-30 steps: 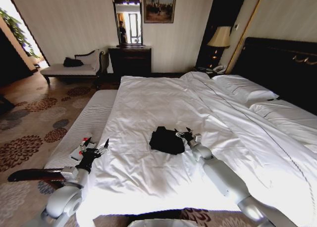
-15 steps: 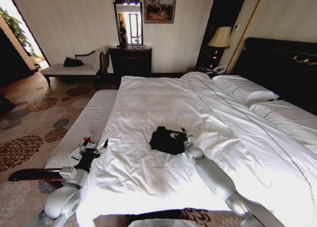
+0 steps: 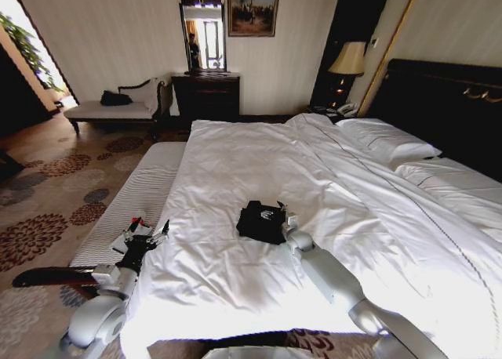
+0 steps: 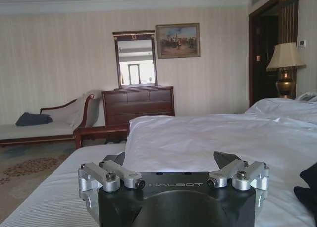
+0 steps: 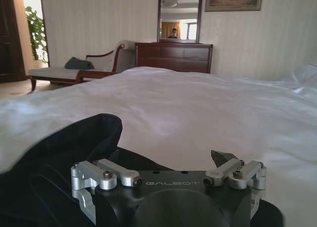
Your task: Fold the clothes on the bed.
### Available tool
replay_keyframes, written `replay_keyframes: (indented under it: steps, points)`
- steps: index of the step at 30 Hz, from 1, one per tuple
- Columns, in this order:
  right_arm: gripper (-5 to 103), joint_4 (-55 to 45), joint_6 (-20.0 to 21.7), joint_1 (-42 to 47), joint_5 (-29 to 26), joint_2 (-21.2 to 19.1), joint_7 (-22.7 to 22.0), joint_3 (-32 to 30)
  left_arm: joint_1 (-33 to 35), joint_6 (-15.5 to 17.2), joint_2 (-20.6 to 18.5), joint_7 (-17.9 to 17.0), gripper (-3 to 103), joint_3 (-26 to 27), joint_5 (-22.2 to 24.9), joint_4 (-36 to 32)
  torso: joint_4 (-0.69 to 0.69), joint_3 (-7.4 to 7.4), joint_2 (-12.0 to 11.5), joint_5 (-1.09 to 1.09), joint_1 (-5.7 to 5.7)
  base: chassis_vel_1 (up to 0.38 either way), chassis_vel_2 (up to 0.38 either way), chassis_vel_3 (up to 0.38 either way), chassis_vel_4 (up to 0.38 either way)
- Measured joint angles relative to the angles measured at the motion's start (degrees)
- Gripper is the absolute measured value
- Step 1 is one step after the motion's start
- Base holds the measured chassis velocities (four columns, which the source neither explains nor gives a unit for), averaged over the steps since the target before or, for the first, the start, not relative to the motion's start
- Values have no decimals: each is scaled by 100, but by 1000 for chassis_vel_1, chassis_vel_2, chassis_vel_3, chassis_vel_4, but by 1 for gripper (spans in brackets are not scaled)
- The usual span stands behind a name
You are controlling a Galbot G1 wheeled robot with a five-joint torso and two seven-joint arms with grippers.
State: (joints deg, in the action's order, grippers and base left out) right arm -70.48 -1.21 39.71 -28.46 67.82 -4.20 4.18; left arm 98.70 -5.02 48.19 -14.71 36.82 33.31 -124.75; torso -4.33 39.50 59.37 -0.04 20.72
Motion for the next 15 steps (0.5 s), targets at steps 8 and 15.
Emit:
replay_keyframes:
  steps: [8, 15]
  points:
    - [100, -434, 141, 39, -33, 60, -91, 344, 36, -4, 27, 3, 100, -60, -42, -57, -3, 0, 0, -1, 0, 0, 0, 0, 0]
    - [100, -318, 176, 59, 182, 350, -110, 778, 47, -9, 28, 10, 100, -34, -44, -94, 0, 0, 0, 0, 0, 0, 0, 0, 0]
